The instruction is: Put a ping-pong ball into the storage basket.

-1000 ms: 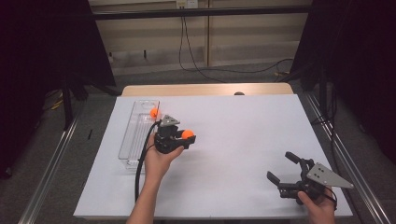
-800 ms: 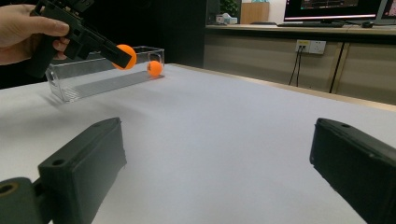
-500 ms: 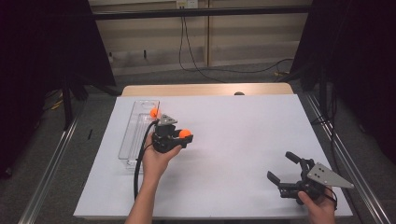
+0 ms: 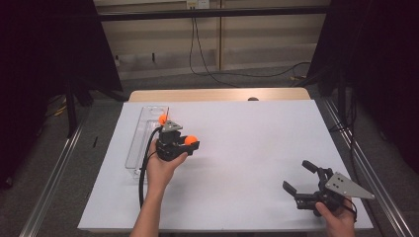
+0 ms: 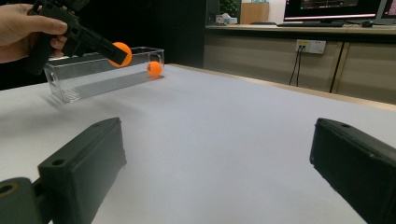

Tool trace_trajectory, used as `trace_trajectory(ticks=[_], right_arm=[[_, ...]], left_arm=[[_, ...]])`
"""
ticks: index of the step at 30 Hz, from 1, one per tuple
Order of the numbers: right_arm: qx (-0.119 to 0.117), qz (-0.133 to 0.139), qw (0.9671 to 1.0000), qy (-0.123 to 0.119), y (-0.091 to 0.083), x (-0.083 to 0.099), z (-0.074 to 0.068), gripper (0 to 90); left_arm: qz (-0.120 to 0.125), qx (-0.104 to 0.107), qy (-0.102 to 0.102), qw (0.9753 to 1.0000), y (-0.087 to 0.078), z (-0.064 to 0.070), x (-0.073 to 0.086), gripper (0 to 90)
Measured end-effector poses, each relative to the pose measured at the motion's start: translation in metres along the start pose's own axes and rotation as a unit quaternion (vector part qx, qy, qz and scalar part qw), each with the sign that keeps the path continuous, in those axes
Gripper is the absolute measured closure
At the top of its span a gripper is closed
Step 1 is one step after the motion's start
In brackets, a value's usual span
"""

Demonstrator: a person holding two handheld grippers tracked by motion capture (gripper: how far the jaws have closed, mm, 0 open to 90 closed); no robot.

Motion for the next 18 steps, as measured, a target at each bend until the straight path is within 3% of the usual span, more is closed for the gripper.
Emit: trace_trajectory(ticks=[18], right_arm=[[-0.002,-0.001,1.0,-0.003,0.0008,0.0002,-0.0015,2.8]], left_arm=[[0.002,-0.006,-0.001,1.0,-0.0019,-0.0051,-0.0006,50.9]])
Point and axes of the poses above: each handheld gripper's, and its own axes: y roughly forward along the jaws, x roughly out of its underside, z roughly to its right, the point moved 10 cm from there along y, roughly forward along the jaws, and after that the axes turned 5 degrees about -y, right-handed, at the moved point
